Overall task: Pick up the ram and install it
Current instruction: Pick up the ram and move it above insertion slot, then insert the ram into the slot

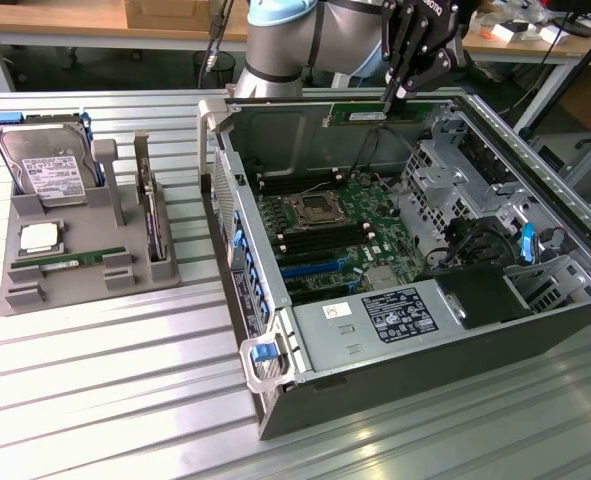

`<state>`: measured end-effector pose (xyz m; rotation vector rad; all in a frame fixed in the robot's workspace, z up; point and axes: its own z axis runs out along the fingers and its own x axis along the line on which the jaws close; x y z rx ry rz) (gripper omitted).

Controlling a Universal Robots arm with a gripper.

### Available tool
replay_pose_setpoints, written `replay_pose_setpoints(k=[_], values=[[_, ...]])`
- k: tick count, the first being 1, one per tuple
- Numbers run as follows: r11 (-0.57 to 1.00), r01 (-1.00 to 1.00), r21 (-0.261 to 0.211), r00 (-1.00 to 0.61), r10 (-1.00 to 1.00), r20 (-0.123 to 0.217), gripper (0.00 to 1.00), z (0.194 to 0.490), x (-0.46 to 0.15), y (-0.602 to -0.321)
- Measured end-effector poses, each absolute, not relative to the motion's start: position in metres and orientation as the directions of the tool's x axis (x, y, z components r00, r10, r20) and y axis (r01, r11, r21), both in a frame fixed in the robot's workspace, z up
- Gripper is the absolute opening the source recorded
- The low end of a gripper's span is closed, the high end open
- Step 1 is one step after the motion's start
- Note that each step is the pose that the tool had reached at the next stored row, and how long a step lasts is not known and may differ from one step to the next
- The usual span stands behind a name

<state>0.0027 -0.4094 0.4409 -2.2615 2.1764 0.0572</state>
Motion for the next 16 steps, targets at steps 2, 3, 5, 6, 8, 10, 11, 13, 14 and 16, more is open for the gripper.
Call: replay_pose_setpoints(k=[2,3,5,6,8,10,11,13,14,16], values=[[-0.039,-0.999,0.024,0.038,-0.999,-0.028,0.13,0.441,0.008,-0.409],[-0.039,-0.999,0.024,0.038,-0.999,-0.028,0.13,0.441,0.011,-0.409],[-0.039,-0.999,0.024,0.038,-0.999,-0.028,0.13,0.441,0.014,-0.409],[-0.039,-0.999,0.024,0.038,-0.999,-0.028,0.13,0.441,0.016,-0.409],[-0.039,-0.999,0.024,0.038,-0.999,-0.027,0.13,0.441,0.019,-0.409],[-0.038,-0.999,0.024,0.038,-0.999,-0.028,0.13,0.441,0.020,-0.409],[-0.039,-0.999,0.024,0.038,-0.999,-0.028,0.13,0.441,0.021,-0.409],[-0.039,-0.999,0.024,0.038,-0.999,-0.027,0.13,0.441,0.021,-0.409],[-0.039,-0.999,0.024,0.038,-0.999,-0.027,0.13,0.441,0.021,-0.409],[-0.039,-0.999,0.024,0.038,-0.999,-0.027,0.13,0.440,0.020,-0.409]])
